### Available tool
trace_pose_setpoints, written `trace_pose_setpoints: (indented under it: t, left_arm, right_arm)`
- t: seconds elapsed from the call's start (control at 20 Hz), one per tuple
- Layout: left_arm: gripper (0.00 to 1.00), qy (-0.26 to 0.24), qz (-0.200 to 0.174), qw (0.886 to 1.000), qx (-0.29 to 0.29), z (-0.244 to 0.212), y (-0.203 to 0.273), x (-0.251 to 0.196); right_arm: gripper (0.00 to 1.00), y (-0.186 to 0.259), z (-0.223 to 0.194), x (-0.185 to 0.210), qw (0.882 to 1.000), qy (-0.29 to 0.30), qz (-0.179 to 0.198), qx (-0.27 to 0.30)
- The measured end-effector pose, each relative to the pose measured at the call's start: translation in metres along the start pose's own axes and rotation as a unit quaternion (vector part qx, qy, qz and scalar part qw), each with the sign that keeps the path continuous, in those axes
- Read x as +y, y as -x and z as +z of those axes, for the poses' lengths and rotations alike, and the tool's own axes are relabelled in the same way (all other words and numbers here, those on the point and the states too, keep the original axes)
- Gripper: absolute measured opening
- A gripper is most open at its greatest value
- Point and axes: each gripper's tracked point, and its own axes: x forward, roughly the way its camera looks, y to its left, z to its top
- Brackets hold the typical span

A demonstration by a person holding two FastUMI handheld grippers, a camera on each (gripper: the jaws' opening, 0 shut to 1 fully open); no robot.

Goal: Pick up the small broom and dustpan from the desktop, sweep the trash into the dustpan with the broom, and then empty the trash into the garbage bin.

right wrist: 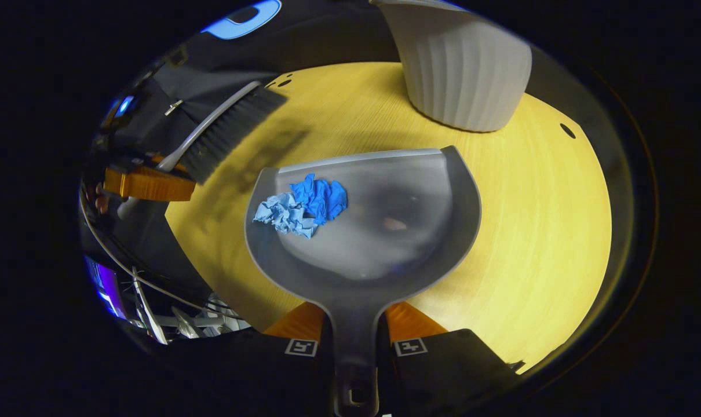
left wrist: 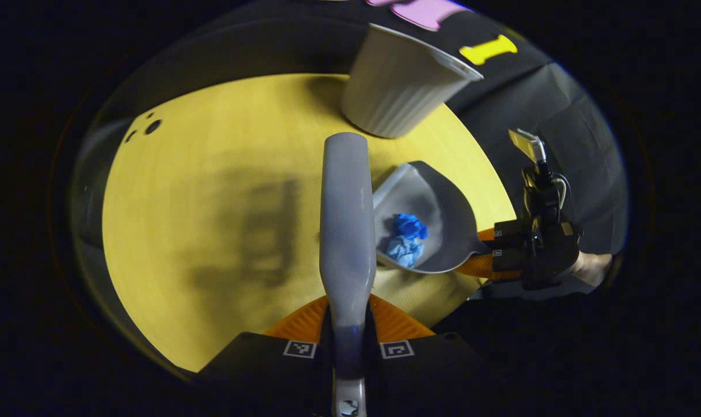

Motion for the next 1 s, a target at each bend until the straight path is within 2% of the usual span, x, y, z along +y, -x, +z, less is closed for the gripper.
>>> trace_pose_setpoints:
  t: [0.1, 0.15, 0.35, 0.4, 0.55, 0.6, 0.75, 0.8, 0.9, 0.95, 1.0]
  left_arm:
    - [0.25, 0.022, 0.033, 0.999, -0.011, -0.030, -0.001, 0.033]
    - [0.29, 0.032, 0.047, 0.998, -0.013, -0.044, -0.009, 0.048]
    - [0.25, 0.073, 0.066, 0.995, -0.012, -0.106, -0.054, 0.108]
    - [0.25, 0.083, 0.060, 0.995, -0.016, -0.118, -0.063, 0.120]
    - [0.25, 0.120, 0.008, 0.992, -0.027, -0.148, -0.087, 0.136]
    - [0.29, 0.116, 0.009, 0.993, -0.023, -0.157, -0.098, 0.145]
    - [0.22, 0.081, 0.027, 0.996, -0.018, -0.167, -0.102, 0.153]
    - [0.26, 0.071, 0.033, 0.997, -0.013, -0.171, -0.103, 0.156]
    - [0.26, 0.065, 0.036, 0.997, -0.004, -0.178, -0.103, 0.158]
    - [0.22, 0.065, 0.033, 0.997, -0.004, -0.183, -0.101, 0.158]
    - [0.26, 0.064, 0.028, 0.998, -0.007, -0.186, -0.100, 0.153]
  right_arm:
    - [0.33, 0.014, 0.002, -0.005, 1.000, 0.007, -0.003, -0.005]
    - [0.33, 0.022, 0.004, -0.004, 1.000, 0.010, -0.004, -0.011]
    - [0.33, 0.057, 0.021, -0.013, 1.000, -0.004, -0.002, -0.026]
    - [0.33, 0.076, 0.024, -0.015, 0.999, -0.016, 0.001, -0.029]
    - [0.33, 0.127, 0.036, -0.027, 0.999, -0.036, 0.006, -0.030]
    - [0.33, 0.147, 0.044, -0.028, 0.999, -0.031, -0.001, -0.029]
    - [0.33, 0.180, 0.069, -0.022, 0.998, -0.028, -0.006, -0.047]
    - [0.33, 0.185, 0.076, -0.022, 0.998, -0.027, -0.005, -0.062]
    - [0.33, 0.201, 0.108, -0.019, 0.996, -0.021, -0.011, -0.090]
    - [0.33, 0.206, 0.125, -0.021, 0.995, -0.016, -0.016, -0.101]
    - [0.33, 0.210, 0.143, -0.028, 0.993, -0.008, -0.026, -0.112]
